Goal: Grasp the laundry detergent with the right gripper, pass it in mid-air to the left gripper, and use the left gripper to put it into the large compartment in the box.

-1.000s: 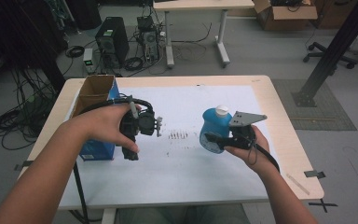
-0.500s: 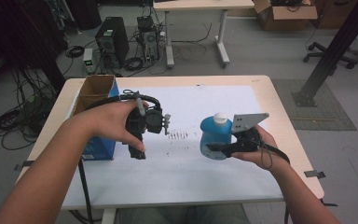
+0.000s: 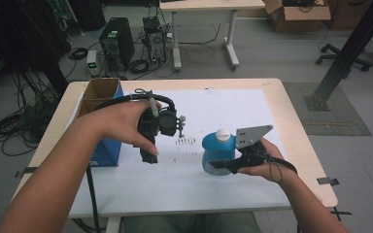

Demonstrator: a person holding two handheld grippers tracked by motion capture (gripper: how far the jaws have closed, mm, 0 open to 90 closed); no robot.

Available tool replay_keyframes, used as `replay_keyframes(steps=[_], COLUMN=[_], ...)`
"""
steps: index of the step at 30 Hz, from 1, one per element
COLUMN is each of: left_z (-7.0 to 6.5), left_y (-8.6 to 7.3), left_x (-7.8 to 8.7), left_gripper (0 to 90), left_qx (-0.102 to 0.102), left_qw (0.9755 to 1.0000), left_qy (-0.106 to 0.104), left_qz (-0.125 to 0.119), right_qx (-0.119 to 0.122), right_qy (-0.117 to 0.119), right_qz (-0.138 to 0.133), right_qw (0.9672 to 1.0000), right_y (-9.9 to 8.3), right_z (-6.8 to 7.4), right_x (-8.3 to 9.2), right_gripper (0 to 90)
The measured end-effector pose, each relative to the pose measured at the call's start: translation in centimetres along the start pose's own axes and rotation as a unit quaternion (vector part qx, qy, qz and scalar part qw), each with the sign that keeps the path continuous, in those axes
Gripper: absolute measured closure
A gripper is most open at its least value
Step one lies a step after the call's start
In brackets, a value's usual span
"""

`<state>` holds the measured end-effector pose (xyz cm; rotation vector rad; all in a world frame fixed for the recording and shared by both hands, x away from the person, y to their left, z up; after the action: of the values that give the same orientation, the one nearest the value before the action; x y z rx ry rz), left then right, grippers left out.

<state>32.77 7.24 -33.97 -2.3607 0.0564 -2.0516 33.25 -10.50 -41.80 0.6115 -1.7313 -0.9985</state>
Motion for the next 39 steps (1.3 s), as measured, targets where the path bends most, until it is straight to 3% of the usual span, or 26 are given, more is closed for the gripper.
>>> replay_keyframes(steps=[17,29,39], left_z=[-0.2,0.1,-0.2], left_y=[1.1,1.6,2.6], left_x=[0.0,-0.2,-0.6], left_gripper=[5.9,5.8,5.7], left_qx=[-0.005,-0.007,-0.011], left_qw=[1.0,0.9999,0.9999], left_qy=[0.0,-0.001,-0.003], left_qz=[0.008,0.01,0.01], right_qx=[0.004,0.001,0.009], right_qy=[0.031,0.039,0.05], right_qz=[-0.021,-0.032,-0.037], right_qw=[0.9993,0.9987,0.998], right_y=[0.3,0.9,1.8], right_z=[1.7,2.0,3.1], right_x=[-3.1,-4.3,-5.8], right_gripper=[45.7,45.6,45.5])
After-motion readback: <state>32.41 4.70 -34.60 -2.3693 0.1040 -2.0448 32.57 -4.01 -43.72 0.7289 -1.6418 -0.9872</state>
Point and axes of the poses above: each handheld gripper's, and its own axes: x roughly backward along the jaws, y roughly out of its top, z roughly to its left, the point moved 10 cm from there along -x, roughly forward along the jaws, and after that the axes turned 12 degrees about -y, right-handed, at the moved point
